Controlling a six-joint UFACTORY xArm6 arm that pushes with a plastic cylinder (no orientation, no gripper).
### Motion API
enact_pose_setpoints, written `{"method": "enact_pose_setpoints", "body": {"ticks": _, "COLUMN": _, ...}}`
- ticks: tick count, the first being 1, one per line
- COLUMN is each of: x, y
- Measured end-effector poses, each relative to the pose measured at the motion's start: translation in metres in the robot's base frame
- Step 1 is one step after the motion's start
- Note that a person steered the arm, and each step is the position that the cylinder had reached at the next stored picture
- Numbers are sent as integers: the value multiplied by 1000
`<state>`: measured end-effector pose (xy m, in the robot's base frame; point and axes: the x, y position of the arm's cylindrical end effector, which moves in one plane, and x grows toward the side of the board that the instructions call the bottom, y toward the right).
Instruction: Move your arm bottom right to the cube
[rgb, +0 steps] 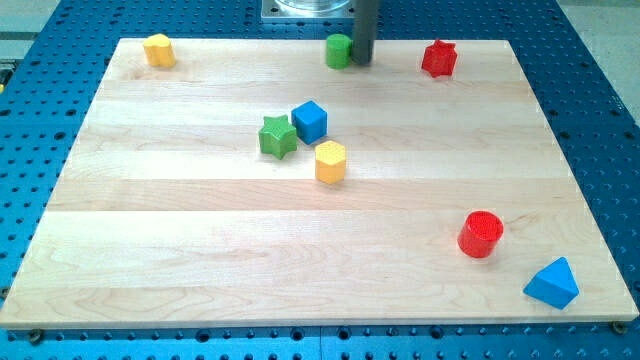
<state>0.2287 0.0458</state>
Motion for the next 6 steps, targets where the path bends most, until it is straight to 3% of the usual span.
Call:
{"method": "enact_pose_setpoints", "body": {"ticks": 2, "x": 27, "y": -8}}
{"method": "enact_pose_setpoints", "body": {"ticks": 5, "x": 36, "y": -21}}
{"method": "enact_pose_setpoints", "body": {"ticks": 6, "x": 72, "y": -15}}
